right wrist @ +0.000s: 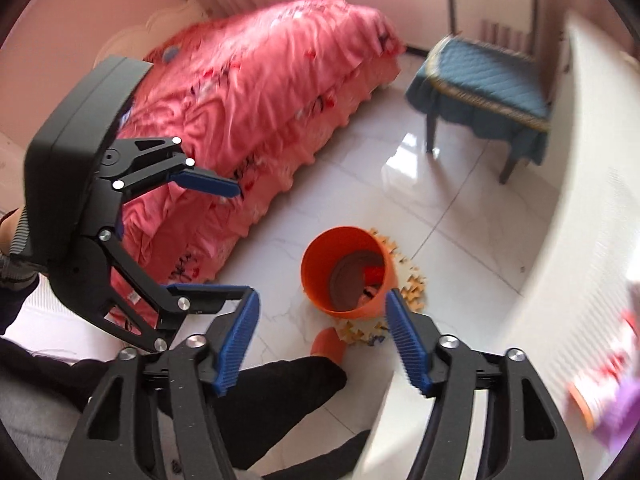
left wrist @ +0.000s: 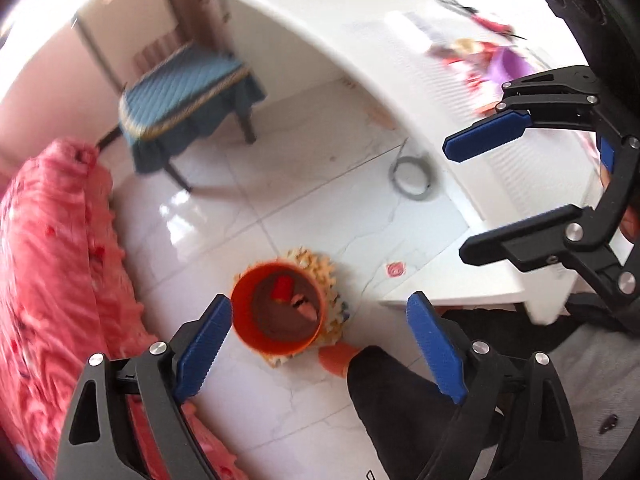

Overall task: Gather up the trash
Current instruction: 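Move both open tools back over the desk mat, then grasp the white-and-red sock with the left tool while the right tool grasps the purple cup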

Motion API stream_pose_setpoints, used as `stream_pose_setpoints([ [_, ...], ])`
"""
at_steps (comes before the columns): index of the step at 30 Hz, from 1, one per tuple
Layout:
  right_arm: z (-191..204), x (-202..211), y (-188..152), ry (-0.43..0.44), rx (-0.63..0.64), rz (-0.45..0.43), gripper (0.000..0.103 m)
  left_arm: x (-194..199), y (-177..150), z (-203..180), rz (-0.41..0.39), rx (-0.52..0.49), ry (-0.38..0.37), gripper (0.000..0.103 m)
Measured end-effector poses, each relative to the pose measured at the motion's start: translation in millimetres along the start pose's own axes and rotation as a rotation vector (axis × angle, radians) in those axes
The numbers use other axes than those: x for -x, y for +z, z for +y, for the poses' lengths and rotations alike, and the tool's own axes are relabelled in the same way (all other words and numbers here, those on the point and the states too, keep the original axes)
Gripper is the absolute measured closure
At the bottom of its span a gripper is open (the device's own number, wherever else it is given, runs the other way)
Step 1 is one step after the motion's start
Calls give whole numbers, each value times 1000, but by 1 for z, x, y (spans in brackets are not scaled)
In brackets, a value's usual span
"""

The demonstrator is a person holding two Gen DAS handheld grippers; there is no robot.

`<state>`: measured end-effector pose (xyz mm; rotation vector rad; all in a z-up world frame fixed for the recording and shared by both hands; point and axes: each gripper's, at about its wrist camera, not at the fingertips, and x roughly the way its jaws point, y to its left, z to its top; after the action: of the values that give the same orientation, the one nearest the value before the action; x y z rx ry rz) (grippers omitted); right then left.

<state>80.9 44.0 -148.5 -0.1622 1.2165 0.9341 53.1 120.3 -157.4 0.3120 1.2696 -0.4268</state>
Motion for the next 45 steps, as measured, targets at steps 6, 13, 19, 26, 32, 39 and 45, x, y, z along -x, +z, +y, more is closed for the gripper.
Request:
stream_pose_setpoints([
  [6,-33,68,-46,-75,-77,-66,34,12,33,-53,-37,-107,-13,15],
  [13,-82,116,-93,-143,-202,-120,34,8,71,-112,-43,-215,-42,15],
  [19,-120,141,-126,-182,-282,-146,34,5,91,-156,-26,-289,-54,15],
  [26,-160,142,-136,-201,-330,-144,34,-16,112,-165,20,-269,-70,15],
  [32,-189,134,-132,-214,-352,-126,34,-31,135,-161,37,-264,-82,15],
  [39,-214,126,-127,-231,-396,-122,34,-53,162,-153,50,-246,-143,15],
  [45,-230,120,-122,-222,-430,-119,34,-70,181,-155,64,-272,-183,15],
])
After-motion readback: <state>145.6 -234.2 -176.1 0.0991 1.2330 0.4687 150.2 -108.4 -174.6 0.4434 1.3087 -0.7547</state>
